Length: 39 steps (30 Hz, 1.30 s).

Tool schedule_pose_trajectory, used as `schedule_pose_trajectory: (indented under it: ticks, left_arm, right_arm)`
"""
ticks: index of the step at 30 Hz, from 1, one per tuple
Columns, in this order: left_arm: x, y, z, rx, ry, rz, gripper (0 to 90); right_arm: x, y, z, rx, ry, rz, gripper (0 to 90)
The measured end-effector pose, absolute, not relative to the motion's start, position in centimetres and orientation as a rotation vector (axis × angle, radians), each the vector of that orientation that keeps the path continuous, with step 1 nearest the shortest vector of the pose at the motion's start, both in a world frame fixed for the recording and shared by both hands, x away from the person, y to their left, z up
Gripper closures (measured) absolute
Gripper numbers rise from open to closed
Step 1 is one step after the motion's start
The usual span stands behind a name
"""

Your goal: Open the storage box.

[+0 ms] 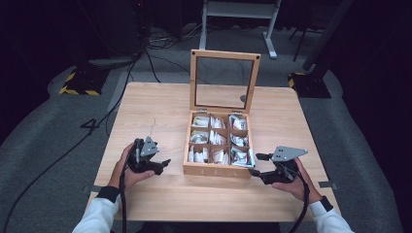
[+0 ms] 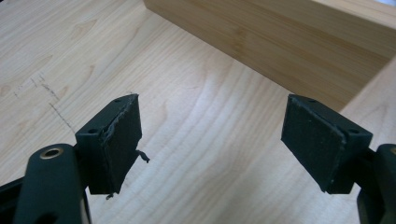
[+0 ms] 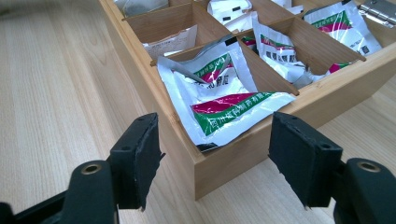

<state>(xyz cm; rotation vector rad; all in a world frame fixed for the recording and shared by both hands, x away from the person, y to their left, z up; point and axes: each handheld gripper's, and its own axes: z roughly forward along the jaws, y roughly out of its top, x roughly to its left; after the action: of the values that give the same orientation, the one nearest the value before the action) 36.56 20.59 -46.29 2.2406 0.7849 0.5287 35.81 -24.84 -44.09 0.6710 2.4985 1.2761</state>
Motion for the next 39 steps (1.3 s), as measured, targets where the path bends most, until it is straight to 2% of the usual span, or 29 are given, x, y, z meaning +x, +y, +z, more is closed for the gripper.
schedule_pose_trajectory:
  ticks: [10, 19, 35, 39]
  left_arm:
    - [34.6, 19.4, -48.4, 2.321, 0.722, 0.474, 20.5]
    - [34.5, 19.0, -49.4, 2.355, 0.72, 0.439, 20.5]
    - [34.7, 19.2, -49.8, 2.319, 0.722, 0.38, 20.2]
    - [34.7, 19.1, -49.9, 2.318, 0.721, 0.375, 20.2]
  right_arm:
    - [36.0, -24.4, -44.7, 0.678, 2.528, 1.248, 33.9]
    - [36.2, -24.2, -44.9, 0.695, 2.52, 1.258, 32.5]
    - [37.0, -23.8, -44.5, 0.744, 2.458, 1.342, 30.2]
    - [37.1, -23.6, -44.4, 0.716, 2.457, 1.338, 33.5]
